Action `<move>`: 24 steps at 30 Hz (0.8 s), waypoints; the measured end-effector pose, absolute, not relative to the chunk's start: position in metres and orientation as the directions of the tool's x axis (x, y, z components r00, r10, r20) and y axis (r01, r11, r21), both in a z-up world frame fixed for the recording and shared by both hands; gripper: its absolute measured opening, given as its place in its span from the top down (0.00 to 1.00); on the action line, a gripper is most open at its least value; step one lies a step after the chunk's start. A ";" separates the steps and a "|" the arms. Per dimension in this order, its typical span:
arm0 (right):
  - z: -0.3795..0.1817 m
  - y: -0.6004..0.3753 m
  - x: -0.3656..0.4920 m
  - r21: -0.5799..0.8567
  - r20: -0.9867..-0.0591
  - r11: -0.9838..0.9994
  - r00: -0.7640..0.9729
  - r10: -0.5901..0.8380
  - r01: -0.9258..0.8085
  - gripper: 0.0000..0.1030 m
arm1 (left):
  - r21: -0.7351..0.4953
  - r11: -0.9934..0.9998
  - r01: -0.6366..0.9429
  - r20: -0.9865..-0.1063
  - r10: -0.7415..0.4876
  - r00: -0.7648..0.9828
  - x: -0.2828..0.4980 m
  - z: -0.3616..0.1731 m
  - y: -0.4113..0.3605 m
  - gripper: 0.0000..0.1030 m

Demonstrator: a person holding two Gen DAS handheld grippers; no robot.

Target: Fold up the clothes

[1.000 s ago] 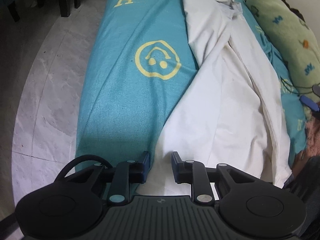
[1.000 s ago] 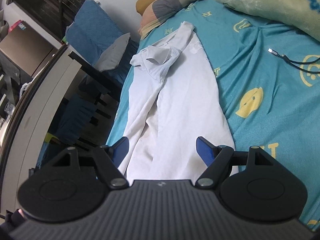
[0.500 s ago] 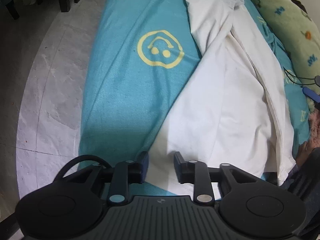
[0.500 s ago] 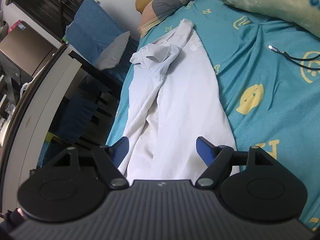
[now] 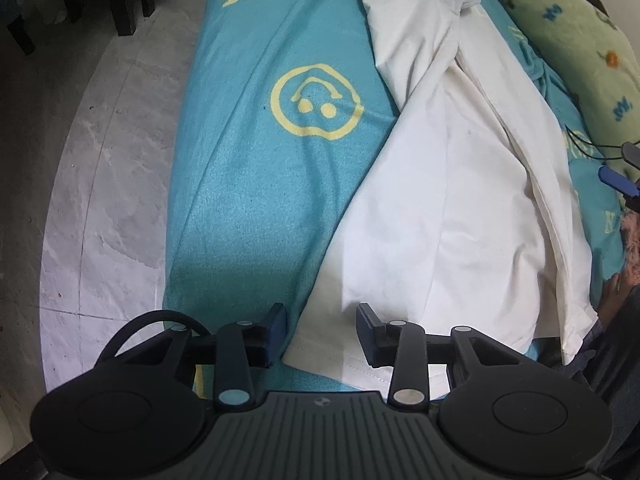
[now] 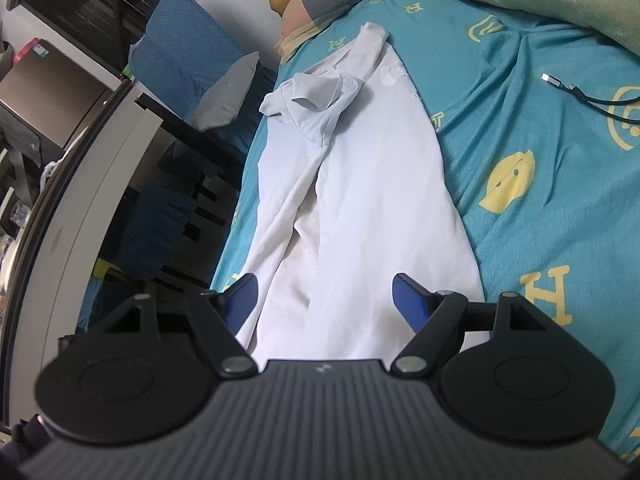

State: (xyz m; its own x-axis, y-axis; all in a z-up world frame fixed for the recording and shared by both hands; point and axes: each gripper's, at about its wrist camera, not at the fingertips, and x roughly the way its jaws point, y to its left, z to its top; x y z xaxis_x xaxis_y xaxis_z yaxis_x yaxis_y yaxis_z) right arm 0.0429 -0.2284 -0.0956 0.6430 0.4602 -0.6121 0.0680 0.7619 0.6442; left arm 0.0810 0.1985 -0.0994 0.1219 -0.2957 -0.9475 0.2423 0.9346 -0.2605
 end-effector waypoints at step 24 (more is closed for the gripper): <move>-0.100 -0.225 0.044 0.677 -0.607 0.733 0.612 0.506 0.065 0.25 | -0.279 0.926 0.256 -0.946 -0.311 0.095 0.083 -0.113 0.199 0.92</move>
